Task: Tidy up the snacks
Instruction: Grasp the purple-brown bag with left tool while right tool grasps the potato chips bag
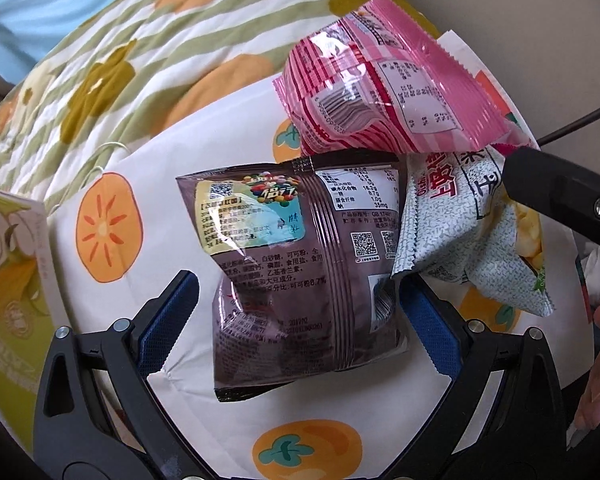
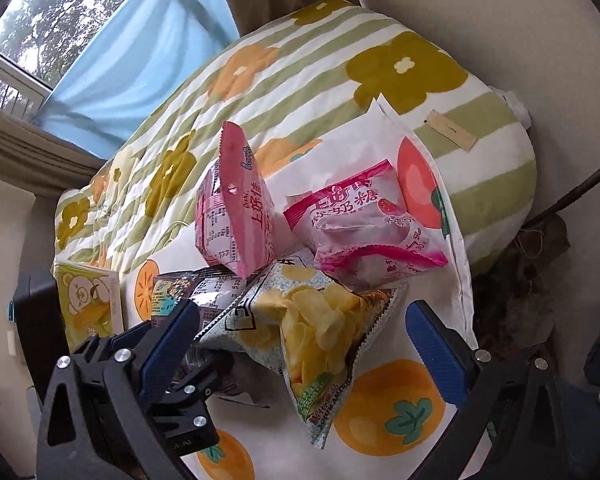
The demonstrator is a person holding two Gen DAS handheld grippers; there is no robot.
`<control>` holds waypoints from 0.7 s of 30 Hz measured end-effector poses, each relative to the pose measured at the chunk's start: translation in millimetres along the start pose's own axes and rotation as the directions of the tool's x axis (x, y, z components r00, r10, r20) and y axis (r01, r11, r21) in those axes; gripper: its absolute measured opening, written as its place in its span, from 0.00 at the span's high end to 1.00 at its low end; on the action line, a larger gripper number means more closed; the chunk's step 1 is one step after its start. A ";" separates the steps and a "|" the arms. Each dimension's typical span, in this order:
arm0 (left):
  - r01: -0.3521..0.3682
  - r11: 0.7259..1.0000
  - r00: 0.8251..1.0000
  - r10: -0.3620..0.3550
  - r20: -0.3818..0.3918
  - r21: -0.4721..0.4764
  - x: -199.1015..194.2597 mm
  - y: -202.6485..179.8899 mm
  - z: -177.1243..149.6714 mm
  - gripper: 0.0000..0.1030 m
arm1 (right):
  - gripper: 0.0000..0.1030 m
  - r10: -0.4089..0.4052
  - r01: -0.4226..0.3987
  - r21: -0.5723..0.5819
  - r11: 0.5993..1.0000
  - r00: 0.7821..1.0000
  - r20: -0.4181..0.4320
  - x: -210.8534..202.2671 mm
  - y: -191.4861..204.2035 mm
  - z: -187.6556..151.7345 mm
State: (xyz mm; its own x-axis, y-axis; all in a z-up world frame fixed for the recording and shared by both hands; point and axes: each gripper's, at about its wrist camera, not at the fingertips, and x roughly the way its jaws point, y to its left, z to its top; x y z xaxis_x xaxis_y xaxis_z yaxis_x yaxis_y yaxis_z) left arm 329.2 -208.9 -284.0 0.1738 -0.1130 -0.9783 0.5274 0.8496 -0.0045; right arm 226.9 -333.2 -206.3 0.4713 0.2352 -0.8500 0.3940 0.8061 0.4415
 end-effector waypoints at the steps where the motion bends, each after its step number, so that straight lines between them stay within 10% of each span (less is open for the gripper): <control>1: 0.000 1.000 1.000 0.000 -0.002 0.006 3.3 -0.5 -0.3 0.03 | 0.00 -0.001 0.001 0.017 1.000 1.000 0.001 2.8 -1.1 -0.4; 11: 0.071 0.997 0.997 -0.071 0.004 0.001 12.2 7.5 -4.1 0.34 | 0.00 0.031 -0.026 0.130 0.991 0.999 -0.036 29.5 -6.9 -3.6; 21: 0.067 0.996 0.998 -0.066 0.015 -0.061 -0.8 30.6 -15.6 0.40 | 0.00 0.042 -0.032 0.162 0.986 0.998 -0.056 37.3 -5.9 -6.4</control>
State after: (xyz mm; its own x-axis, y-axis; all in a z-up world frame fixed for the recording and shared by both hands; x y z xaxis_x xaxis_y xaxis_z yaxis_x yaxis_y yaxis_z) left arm 332.2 -174.8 -286.6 0.1509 -0.1769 -0.9726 0.4863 0.8699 -0.0828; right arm 237.1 -325.7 -242.5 0.4423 0.2989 -0.8456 0.5010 0.6997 0.5094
